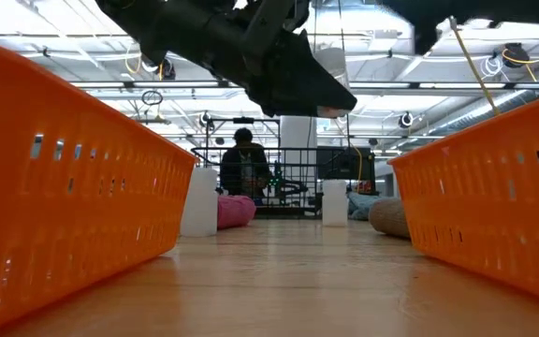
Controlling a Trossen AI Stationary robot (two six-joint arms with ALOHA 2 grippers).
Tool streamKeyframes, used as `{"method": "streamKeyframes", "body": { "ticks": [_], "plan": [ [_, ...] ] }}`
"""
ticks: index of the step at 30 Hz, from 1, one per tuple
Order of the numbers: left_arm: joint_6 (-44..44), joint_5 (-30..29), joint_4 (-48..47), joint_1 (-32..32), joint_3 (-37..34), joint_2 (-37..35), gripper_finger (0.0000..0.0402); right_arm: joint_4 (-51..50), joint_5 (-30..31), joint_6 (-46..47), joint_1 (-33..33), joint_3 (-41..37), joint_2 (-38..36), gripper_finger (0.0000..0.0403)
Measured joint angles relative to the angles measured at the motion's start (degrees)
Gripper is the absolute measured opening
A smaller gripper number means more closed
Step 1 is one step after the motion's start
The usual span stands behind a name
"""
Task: Pick & Place Medicine items
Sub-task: Put the bottom left transparent pill bottle into the right orange basket
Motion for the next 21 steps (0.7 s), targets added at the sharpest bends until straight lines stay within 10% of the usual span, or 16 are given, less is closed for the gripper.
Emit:
{"method": "streamKeyframes", "body": {
  "ticks": [11,21],
  "plan": [
    [-0.02,-0.18,-3.02,0.00,0.00,0.00,0.0173,-38.29,-0.16,-5.49,0.68,34.39,31.80,0.0282],
    [-0.10,-0.22,-4.73,0.00,0.00,-0.02,0.0163,-44.32,-0.17,-6.48,3.56,39.86,41.48,0.0266]
  ]
}}
